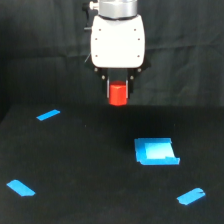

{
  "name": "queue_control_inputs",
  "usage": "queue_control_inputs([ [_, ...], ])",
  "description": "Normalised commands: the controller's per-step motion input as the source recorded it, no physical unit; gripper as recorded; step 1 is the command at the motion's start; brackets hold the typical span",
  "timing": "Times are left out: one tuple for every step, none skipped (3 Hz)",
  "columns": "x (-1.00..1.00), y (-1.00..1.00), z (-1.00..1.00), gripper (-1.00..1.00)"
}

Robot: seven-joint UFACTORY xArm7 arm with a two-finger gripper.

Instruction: Pick up the red object from the table

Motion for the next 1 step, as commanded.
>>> queue_control_inputs([
  [0.01,-0.17,0.00,-1.00],
])
